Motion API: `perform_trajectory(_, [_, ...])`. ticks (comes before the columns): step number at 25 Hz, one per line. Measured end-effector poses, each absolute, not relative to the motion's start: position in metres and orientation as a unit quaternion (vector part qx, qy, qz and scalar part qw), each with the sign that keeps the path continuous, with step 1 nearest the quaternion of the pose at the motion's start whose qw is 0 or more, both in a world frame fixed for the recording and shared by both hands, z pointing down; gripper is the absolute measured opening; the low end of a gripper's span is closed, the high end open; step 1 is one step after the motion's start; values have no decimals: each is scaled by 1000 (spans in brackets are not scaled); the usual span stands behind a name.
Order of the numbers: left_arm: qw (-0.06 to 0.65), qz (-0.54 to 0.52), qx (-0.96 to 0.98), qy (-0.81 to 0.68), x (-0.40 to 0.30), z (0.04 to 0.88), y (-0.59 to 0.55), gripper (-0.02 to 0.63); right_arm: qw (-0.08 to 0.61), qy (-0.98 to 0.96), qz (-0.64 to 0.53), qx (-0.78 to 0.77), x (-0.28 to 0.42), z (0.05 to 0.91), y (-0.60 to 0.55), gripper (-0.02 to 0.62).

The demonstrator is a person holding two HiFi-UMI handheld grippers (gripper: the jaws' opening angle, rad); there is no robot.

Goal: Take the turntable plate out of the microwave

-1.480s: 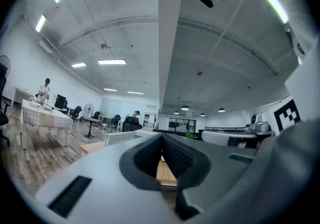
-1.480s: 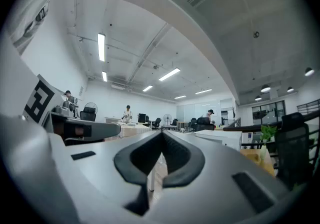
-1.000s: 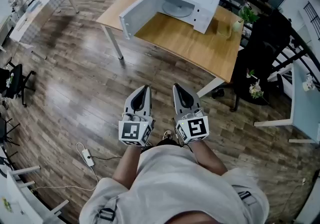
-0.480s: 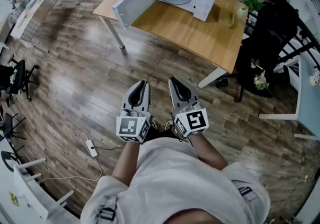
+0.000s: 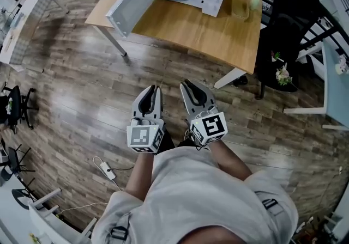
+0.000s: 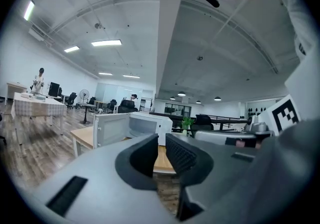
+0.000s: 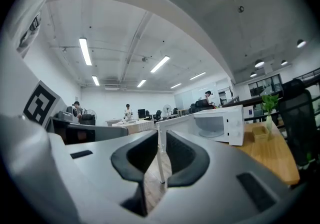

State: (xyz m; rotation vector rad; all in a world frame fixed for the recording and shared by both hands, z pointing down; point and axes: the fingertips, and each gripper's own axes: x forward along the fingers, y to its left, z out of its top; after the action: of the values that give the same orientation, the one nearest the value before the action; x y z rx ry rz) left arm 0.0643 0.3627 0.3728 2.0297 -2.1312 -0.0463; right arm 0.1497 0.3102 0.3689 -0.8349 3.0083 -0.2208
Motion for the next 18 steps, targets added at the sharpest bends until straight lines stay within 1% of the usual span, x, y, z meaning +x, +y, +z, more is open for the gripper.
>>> perform_trajectory(11, [121, -1, 753, -647, -37, 386, 295, 58, -29, 938, -73, -337, 46, 386, 265, 58])
perform_trajectory(18, [133, 12, 796, -591, -73, 398, 273, 60, -46, 910, -84, -404, 17, 402, 253, 60])
